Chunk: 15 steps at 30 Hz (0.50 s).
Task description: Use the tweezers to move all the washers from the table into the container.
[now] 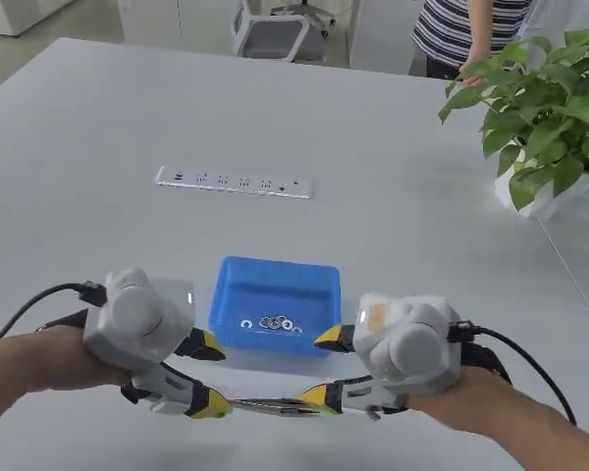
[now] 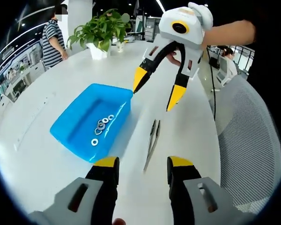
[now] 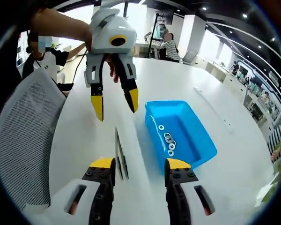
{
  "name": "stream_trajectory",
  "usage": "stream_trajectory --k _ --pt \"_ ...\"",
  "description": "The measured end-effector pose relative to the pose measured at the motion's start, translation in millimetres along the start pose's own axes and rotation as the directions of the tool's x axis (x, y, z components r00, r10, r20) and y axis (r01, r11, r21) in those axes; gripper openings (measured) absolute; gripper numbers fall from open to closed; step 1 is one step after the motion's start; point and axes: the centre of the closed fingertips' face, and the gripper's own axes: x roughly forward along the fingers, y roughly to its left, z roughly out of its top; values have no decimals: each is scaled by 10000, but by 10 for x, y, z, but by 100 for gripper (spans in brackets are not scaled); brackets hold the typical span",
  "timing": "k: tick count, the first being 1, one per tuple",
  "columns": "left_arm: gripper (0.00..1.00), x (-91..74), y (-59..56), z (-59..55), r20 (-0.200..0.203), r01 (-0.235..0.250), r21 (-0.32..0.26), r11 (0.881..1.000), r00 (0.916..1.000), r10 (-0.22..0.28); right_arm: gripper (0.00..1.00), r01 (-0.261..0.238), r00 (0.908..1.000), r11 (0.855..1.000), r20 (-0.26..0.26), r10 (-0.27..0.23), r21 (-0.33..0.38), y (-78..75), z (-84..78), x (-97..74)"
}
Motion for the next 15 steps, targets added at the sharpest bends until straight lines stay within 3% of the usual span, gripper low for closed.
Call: stream_trajectory --k 7,12,15 --pt "65 -277 -14 161 1105 -487 -737 9961 9923 567 59 805 9954 9915 431 -852 1021 -136 -73 -293" --pt "74 -451 -42 265 1856 -827 -1204 9893 9771 1042 69 1145 9906 9809 566 -1247 1575 -142 -167 -452" --pt "79 -508 -59 279 2045 -923 -1340 9867 9717 1186 74 1408 9852 9706 696 -1569 1953 -148 -211 -530"
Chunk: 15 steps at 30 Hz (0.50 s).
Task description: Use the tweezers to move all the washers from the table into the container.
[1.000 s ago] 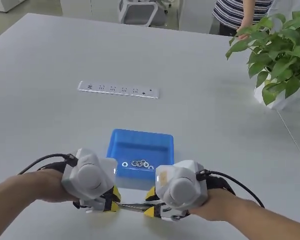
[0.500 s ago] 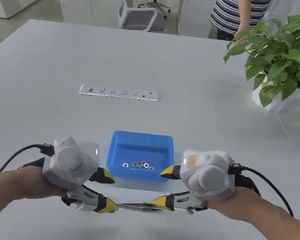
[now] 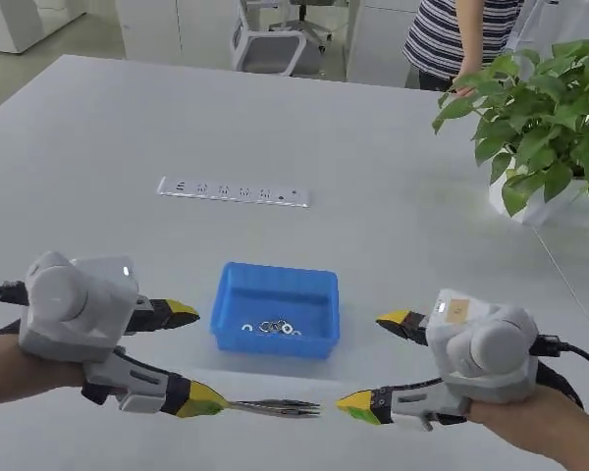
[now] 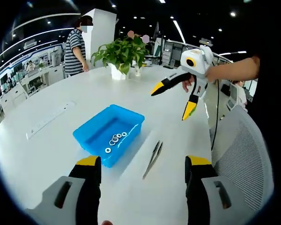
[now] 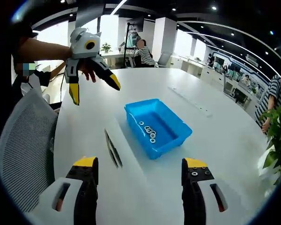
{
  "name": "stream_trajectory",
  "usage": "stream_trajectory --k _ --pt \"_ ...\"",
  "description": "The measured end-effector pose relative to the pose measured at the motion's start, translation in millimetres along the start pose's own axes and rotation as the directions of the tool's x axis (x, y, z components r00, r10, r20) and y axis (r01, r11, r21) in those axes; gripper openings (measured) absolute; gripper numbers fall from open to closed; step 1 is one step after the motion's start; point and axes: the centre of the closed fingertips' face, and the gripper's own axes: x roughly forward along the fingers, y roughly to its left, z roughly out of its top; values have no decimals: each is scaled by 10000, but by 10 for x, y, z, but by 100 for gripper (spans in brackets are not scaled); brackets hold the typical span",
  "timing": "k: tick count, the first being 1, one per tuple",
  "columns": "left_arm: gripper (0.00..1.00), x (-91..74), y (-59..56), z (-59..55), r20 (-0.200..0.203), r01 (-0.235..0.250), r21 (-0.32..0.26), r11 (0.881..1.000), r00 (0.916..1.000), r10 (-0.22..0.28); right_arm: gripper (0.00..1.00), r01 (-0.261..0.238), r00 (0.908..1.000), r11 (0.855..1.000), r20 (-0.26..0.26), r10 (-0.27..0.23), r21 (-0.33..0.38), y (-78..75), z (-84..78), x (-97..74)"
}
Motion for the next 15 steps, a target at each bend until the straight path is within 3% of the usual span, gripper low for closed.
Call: stream_trajectory --k 5,8,15 --pt "89 -73 0 62 554 -329 -342 9989 9979 348 85 263 9992 9987 290 -276 437 -8 -46 -89" --pt "96 -101 -34 56 585 -370 -335 9988 9975 390 90 261 9987 9980 429 -286 571 5 -55 -126" --pt "99 -160 -32 25 762 -707 -487 9963 9943 743 100 457 9976 9974 487 -484 551 -10 -60 -156"
